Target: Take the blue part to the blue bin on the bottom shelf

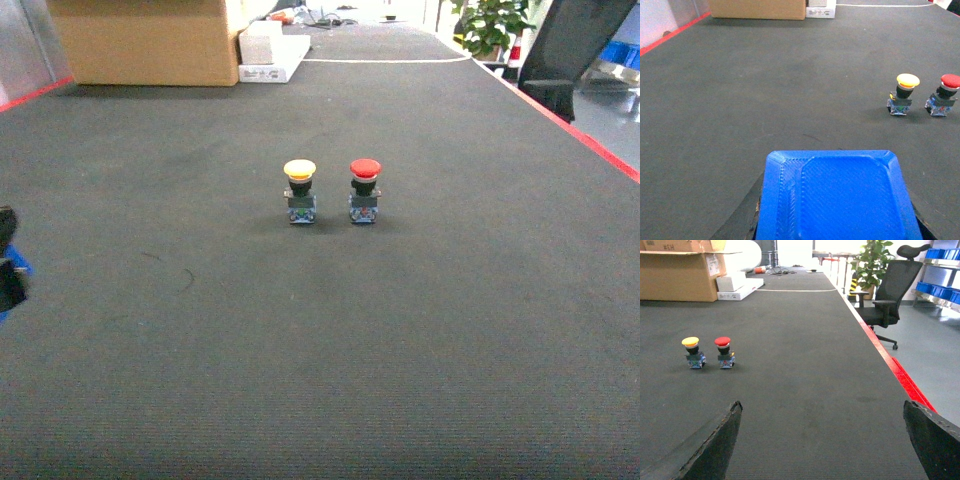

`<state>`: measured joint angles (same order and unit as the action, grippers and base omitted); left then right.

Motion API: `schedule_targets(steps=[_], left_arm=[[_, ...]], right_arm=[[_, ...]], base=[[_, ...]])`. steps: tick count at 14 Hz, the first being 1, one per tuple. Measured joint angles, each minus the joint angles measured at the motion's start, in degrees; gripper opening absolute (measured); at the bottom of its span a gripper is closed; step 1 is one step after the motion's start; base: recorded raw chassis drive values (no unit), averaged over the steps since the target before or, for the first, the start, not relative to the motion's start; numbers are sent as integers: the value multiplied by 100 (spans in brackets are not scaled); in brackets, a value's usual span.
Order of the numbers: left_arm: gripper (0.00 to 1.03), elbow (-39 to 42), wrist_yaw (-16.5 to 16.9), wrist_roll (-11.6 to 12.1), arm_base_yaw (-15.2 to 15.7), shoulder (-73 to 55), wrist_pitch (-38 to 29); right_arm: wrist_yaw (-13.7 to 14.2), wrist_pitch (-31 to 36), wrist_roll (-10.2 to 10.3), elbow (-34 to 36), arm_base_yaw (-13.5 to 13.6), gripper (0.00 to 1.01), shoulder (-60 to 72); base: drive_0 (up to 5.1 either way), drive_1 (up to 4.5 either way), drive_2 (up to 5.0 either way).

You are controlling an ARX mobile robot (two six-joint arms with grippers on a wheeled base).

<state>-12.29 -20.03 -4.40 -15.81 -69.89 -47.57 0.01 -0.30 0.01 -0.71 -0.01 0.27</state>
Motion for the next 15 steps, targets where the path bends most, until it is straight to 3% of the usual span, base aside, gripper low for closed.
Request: schedule_targets(steps=[2,4,7,15], left_arm=[[44,210,-284,22,-297,2874,2306],[44,227,-323,173,-170,4898,3895],[44,236,-420,181,-164,5320,4341],[44,256,-444,186,-166,5311,4352]], right_arm=[[0,0,0,0,0,98,0],[0,2,0,0,0,98,0],[-2,0,0,0,0,98,0],[0,-15,0,0,0,98,0]], base=[[0,0,0],[0,0,0],[0,0,0],[0,0,0]])
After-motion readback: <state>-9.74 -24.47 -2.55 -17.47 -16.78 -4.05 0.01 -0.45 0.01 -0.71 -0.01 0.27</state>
